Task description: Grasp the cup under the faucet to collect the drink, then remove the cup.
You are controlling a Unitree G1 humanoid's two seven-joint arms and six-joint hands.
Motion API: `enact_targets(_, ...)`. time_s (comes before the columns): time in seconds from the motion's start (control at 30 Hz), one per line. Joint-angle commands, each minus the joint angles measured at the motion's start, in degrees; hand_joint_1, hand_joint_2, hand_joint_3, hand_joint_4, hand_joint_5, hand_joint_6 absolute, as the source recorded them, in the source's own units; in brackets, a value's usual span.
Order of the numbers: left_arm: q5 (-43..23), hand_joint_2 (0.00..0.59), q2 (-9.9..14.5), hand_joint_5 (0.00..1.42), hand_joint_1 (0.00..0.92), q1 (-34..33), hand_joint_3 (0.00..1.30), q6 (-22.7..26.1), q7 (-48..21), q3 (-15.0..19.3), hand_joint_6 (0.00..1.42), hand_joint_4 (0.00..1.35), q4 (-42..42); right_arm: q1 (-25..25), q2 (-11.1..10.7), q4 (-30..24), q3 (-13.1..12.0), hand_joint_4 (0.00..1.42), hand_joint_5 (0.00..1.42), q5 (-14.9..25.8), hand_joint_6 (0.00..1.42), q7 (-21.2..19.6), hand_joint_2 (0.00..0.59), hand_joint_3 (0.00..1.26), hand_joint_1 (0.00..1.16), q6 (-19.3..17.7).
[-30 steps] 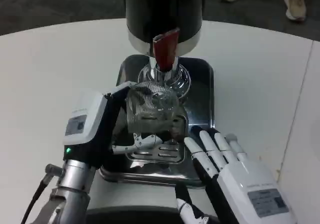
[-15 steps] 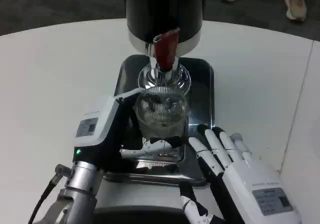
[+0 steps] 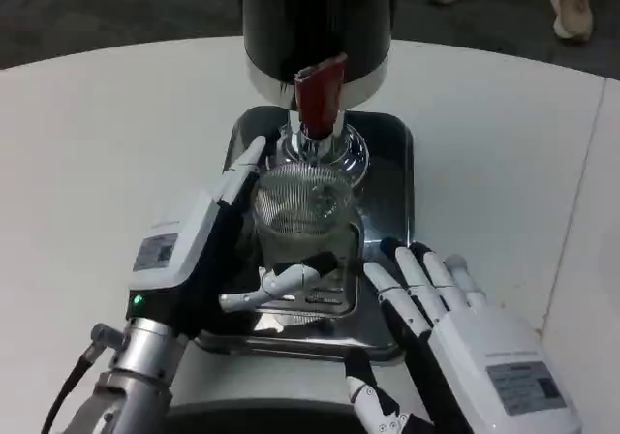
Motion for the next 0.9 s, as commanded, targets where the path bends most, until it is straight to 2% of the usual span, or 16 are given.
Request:
enact_targets(0.03, -3.2, 0.108, 1.4, 0.41, 0.150, 3.5, 0.04, -0.2, -2.8, 2.1, 0.37, 0.07, -3.8, 0.4, 1.0, -0.8, 0.1, 0.00, 0.00, -0.6, 0.00, -0.9, 0.535, 0.13, 0.19, 0.5)
enact_targets(0.2, -8.0, 0.002, 2.7, 0.39, 0.043, 7.1, 0.01, -0.3, -7.9, 5.2, 0.34, 0.05, -9.8, 0.3, 1.9, -0.8, -0.4, 0.00, 0.00, -0.7, 0.00, -0.9, 0.536, 0.13, 0.20, 1.2)
enact_targets(0.27, -9.1, 0.000, 3.1, 0.39, 0.029, 8.2, 0.00, -0.2, -9.4, 6.0, 0.34, 0.05, -11.3, 0.3, 2.2, -0.8, -0.5, 0.00, 0.00, -0.7, 0.01, -0.8, 0.537, 0.13, 0.20, 1.4)
enact_targets(0.4, -11.0, 0.041, 3.2, 0.38, 0.011, 9.8, 0.00, 0.2, -11.6, 7.9, 0.30, 0.04, -13.5, 0.5, 2.7, -0.8, -0.4, 0.00, 0.00, -0.9, 0.01, -0.8, 0.534, 0.13, 0.20, 2.0)
enact_targets(0.53, -13.6, 0.002, 2.9, 0.37, 0.000, 10.8, 0.00, 0.0, -13.8, 9.7, 0.28, 0.04, -15.8, 0.7, 3.3, -0.7, 0.0, 0.00, 0.00, -1.2, 0.01, -0.7, 0.532, 0.13, 0.21, 2.4)
enact_targets(0.63, -22.5, 0.000, 3.3, 0.34, 0.000, 13.3, 0.00, -0.2, -19.4, 13.3, 0.26, 0.04, -21.9, 0.8, 3.7, -0.8, 0.1, 0.00, 0.00, -1.4, 0.03, -0.7, 0.530, 0.13, 0.22, 2.8)
enact_targets(0.77, -34.2, 0.052, 4.2, 0.31, 0.000, 15.0, 0.02, 1.4, -29.0, 16.9, 0.24, 0.05, -27.9, 0.7, 4.1, -0.8, -0.1, 0.00, 0.00, -1.5, 0.03, -0.4, 0.530, 0.13, 0.22, 3.2)
enact_targets(0.9, -48.5, 0.080, 6.0, 0.23, 0.000, 14.7, 0.00, 5.6, -41.8, 19.7, 0.18, 0.00, -33.2, -0.4, 4.3, -0.7, -0.2, 0.00, 0.00, -1.4, 0.03, -0.1, 0.530, 0.13, 0.22, 3.6)
